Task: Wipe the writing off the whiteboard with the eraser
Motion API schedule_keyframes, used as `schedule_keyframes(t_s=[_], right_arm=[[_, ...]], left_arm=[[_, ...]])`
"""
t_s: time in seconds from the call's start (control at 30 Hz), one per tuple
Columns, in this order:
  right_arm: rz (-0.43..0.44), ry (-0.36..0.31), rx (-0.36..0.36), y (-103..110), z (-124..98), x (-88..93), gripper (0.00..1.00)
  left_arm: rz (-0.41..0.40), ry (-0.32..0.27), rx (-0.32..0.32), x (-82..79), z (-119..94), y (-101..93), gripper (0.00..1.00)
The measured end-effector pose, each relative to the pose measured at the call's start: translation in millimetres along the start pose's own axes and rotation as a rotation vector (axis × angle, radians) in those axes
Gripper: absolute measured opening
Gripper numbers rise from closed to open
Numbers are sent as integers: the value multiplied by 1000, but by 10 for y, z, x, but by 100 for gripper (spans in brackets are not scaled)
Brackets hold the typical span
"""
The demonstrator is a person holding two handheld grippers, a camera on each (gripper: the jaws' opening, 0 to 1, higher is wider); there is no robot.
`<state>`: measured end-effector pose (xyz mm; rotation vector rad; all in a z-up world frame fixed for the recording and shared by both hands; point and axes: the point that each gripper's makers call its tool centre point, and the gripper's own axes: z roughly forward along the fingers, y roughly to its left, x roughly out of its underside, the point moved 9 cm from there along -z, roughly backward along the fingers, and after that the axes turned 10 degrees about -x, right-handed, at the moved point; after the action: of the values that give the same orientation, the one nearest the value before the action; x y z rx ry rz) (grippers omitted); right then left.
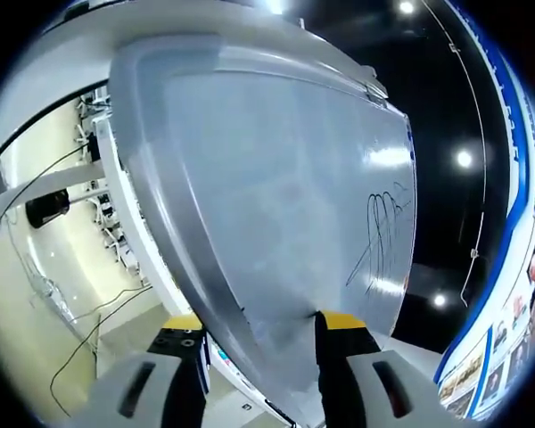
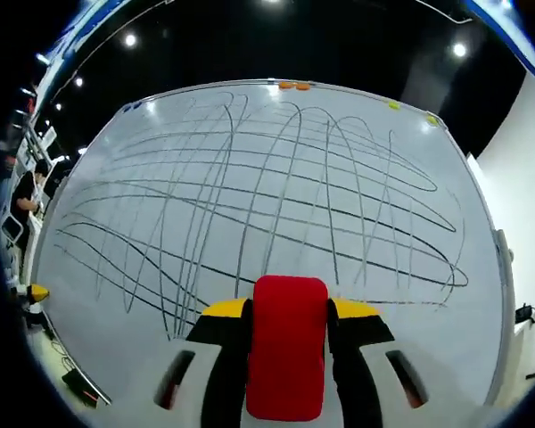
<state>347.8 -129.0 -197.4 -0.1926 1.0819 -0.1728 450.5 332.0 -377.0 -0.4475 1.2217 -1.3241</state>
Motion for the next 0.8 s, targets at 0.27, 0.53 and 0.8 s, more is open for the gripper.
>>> schedule_keyframes(t_s=[0.27,0.53,0.8], right_arm=[[17,-4,6,72,-94,110,36],[52,16,17,179,-215,263,36],[76,57,20,225,-254,299,36]], left_arm=[[-2,-7,-4,1,0,4,49],[-9,-13,-4,3,-5,3,48],[-22,-14,-11,16,-8,-6,48]])
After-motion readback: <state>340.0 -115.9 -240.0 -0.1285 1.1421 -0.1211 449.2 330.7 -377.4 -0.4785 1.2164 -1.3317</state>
